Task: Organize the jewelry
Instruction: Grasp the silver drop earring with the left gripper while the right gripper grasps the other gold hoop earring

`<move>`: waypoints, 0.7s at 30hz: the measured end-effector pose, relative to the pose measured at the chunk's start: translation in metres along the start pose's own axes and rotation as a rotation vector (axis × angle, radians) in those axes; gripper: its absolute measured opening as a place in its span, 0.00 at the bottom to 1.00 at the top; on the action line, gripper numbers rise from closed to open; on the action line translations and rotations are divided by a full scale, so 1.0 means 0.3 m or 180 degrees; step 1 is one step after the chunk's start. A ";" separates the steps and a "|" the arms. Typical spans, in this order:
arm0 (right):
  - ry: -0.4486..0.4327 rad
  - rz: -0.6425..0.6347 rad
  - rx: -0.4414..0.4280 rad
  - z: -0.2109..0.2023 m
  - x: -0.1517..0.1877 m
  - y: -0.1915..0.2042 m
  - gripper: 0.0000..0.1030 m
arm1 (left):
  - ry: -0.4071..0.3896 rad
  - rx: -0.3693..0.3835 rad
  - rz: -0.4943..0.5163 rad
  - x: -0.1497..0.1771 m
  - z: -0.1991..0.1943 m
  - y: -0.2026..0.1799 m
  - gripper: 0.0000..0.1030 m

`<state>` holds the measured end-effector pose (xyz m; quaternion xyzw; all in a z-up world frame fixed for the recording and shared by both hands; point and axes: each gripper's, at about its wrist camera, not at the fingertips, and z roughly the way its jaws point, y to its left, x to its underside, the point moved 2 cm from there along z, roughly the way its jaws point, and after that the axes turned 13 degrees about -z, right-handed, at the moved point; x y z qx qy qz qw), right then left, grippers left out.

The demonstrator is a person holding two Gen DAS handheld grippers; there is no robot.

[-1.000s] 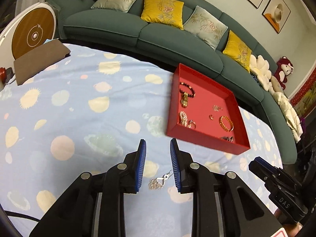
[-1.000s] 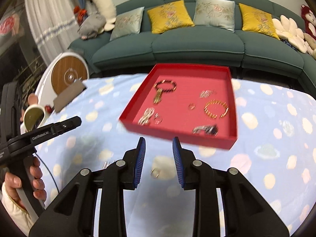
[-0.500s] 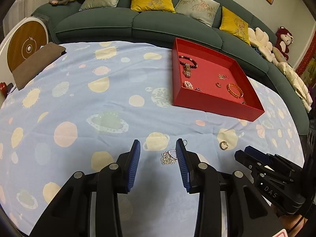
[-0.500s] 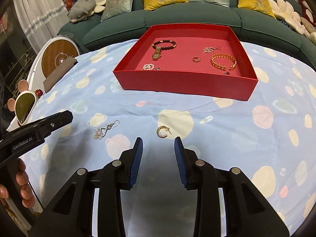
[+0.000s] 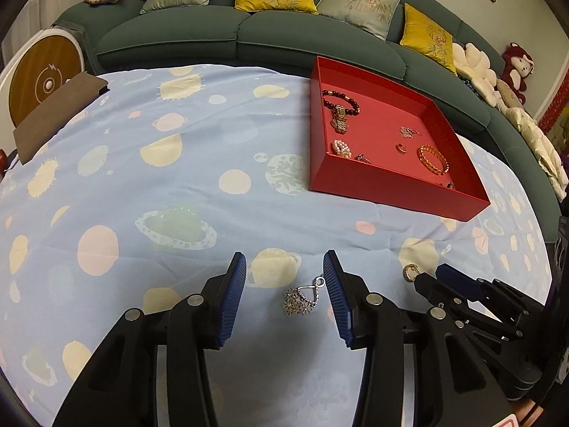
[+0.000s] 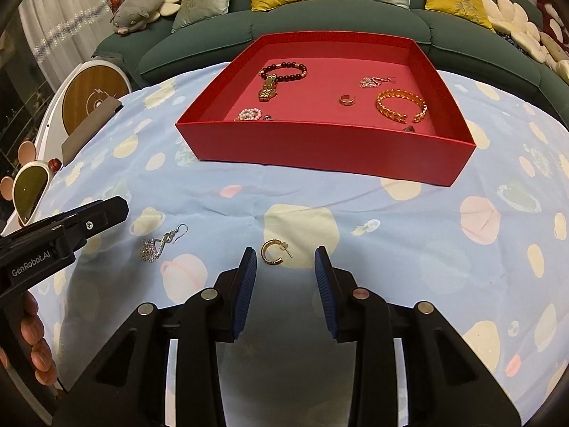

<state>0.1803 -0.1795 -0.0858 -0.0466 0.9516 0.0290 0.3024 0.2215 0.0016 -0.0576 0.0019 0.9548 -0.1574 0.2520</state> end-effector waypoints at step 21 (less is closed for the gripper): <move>0.0069 -0.0499 0.0065 0.051 -0.008 0.076 0.26 | 0.0320 -0.0069 0.0332 0.062 0.070 0.006 0.50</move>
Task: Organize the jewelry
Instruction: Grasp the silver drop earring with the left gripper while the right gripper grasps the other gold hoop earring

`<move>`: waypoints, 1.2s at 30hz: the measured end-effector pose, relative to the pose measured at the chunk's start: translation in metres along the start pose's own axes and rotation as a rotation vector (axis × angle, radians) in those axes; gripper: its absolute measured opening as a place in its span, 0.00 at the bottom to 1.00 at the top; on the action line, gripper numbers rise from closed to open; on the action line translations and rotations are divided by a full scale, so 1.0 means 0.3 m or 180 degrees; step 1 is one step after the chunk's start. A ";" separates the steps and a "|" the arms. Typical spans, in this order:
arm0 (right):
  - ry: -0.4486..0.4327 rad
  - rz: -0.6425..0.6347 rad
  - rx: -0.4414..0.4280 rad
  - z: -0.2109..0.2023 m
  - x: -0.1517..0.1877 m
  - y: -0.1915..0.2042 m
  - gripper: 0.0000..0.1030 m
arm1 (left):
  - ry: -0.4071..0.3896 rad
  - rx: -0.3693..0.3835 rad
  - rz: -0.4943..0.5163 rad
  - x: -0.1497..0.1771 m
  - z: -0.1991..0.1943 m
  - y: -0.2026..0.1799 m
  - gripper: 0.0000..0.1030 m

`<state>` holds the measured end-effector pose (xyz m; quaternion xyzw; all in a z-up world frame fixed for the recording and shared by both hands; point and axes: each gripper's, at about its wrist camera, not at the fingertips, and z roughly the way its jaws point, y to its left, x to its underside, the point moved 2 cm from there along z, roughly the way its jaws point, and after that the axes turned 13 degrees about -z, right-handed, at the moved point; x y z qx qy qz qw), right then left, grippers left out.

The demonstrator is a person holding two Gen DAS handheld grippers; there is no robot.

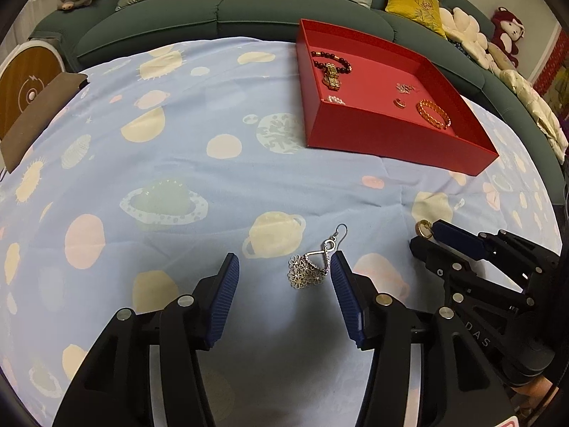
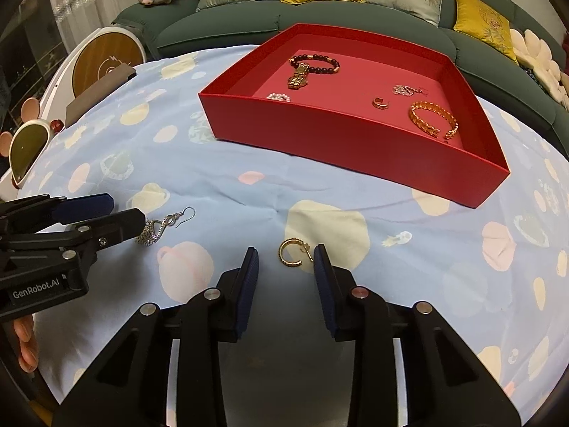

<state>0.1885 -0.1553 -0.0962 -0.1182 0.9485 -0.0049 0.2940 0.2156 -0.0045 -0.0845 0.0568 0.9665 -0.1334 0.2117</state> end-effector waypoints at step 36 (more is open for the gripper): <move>0.0015 -0.0044 -0.0091 0.009 -0.028 0.007 0.16 | -0.0058 0.0178 0.0372 0.006 0.036 -0.109 0.05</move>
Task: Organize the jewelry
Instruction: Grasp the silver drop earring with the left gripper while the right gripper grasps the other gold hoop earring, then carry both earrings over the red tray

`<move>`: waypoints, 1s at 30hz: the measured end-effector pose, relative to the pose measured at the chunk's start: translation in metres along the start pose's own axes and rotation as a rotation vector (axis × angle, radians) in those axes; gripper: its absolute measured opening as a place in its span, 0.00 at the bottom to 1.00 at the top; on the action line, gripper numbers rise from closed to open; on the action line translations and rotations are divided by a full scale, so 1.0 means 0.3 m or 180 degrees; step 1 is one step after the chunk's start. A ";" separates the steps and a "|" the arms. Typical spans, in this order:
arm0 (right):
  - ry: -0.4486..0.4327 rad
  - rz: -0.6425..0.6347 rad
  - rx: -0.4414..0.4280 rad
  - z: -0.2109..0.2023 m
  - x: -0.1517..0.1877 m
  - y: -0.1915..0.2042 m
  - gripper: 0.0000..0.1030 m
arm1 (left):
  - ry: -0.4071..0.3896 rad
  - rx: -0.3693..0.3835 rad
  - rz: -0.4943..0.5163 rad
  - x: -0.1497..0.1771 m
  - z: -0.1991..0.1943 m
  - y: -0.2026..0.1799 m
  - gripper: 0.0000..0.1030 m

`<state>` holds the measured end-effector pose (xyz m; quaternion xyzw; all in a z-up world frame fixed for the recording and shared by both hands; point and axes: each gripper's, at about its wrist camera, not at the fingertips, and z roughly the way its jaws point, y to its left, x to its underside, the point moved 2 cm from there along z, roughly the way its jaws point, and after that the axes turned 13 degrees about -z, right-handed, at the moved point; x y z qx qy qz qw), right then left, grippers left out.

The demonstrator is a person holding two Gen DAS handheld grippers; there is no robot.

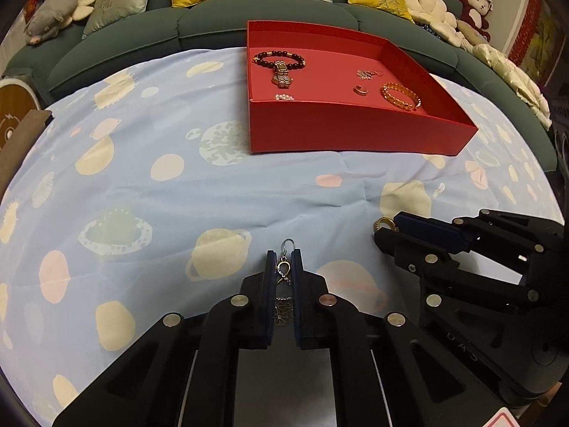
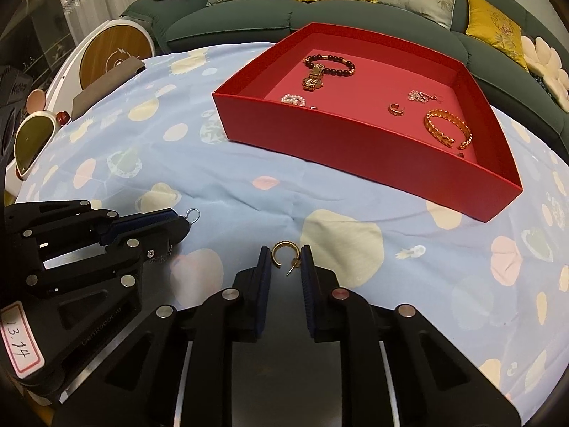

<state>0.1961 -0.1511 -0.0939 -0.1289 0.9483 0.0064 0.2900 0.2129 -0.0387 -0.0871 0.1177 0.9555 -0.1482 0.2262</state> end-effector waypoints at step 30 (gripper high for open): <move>-0.0774 0.0487 -0.0099 -0.392 -0.078 -0.161 0.16 | -0.0771 0.0536 -0.0188 -0.120 -0.289 -0.217 0.05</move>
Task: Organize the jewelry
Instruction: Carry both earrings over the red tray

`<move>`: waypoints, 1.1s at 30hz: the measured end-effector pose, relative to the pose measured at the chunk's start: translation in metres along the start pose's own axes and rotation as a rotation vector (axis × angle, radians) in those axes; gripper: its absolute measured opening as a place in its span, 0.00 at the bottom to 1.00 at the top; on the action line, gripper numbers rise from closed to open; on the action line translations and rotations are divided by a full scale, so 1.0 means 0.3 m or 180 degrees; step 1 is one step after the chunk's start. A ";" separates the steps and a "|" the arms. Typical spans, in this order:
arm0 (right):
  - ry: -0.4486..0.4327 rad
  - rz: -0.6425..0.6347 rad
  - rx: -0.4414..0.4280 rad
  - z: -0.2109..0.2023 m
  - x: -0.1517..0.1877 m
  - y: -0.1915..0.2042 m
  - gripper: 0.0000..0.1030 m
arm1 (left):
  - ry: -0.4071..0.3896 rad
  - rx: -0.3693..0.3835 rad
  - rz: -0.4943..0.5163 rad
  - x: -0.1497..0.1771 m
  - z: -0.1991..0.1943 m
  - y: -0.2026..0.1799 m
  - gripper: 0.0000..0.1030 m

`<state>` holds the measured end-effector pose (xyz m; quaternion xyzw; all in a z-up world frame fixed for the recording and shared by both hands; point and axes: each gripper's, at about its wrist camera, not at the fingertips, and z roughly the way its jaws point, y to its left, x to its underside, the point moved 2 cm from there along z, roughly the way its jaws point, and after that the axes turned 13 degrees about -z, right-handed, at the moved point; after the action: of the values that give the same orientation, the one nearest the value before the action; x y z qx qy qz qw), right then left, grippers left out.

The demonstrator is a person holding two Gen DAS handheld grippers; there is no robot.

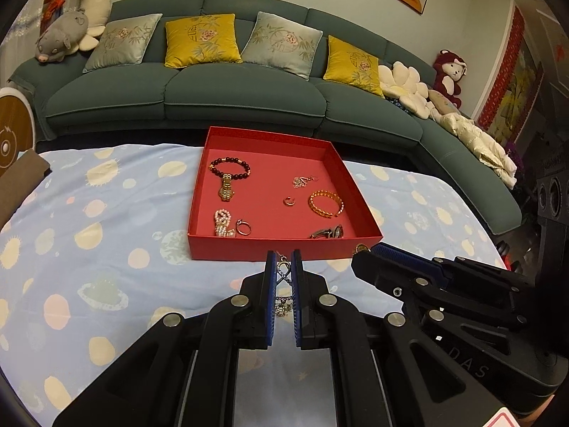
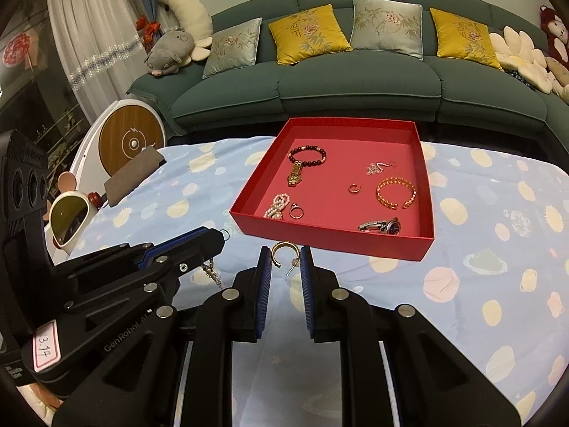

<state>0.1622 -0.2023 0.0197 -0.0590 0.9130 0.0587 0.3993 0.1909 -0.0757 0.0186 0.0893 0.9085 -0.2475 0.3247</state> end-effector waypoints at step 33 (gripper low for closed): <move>-0.0388 0.0308 0.0393 0.167 -0.316 -0.429 0.16 | -0.0198 0.0037 -0.0115 -0.408 0.256 -0.053 0.06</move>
<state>0.2822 -0.3157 0.0479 0.0136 0.8907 0.0250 0.4537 0.3223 -0.1285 0.0513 0.0671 0.8980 -0.2612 0.3477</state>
